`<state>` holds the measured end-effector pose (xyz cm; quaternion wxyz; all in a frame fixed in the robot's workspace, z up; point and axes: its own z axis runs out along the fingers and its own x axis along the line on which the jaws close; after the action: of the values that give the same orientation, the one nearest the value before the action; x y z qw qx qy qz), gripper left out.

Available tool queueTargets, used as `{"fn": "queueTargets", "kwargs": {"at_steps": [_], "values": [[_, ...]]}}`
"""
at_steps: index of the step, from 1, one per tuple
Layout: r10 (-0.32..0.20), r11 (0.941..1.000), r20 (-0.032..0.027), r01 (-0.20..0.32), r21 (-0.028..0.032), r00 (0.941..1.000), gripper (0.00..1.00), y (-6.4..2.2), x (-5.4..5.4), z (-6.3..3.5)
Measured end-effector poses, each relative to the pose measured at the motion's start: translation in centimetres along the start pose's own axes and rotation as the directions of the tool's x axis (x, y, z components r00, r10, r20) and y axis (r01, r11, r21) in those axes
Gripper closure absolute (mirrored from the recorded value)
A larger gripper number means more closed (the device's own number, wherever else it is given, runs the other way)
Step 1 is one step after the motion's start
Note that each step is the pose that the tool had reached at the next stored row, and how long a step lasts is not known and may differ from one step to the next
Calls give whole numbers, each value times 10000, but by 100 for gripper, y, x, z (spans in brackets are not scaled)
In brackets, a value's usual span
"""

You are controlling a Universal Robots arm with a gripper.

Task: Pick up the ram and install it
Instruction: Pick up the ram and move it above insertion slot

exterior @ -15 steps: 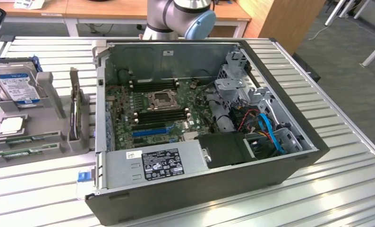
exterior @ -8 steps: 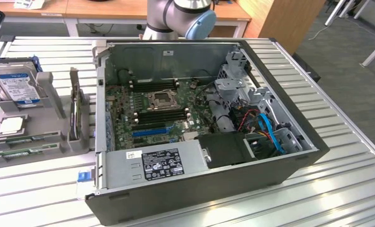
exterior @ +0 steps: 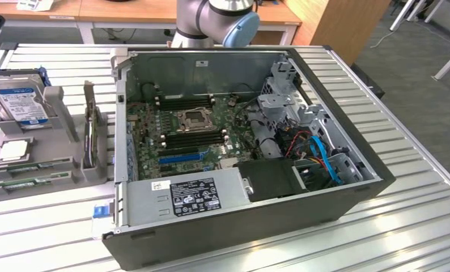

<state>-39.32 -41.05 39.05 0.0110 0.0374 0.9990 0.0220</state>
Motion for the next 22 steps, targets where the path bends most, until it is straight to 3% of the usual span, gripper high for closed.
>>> {"fn": "queueTargets", "kwargs": {"at_steps": [13, 22], "values": [[-123, 9999, -6, 123, -2, 9999, 86, 0, 0, -1], [-1073, 9942, -47, 1073, -25, 9942, 86, 0, 0, 1]]}}
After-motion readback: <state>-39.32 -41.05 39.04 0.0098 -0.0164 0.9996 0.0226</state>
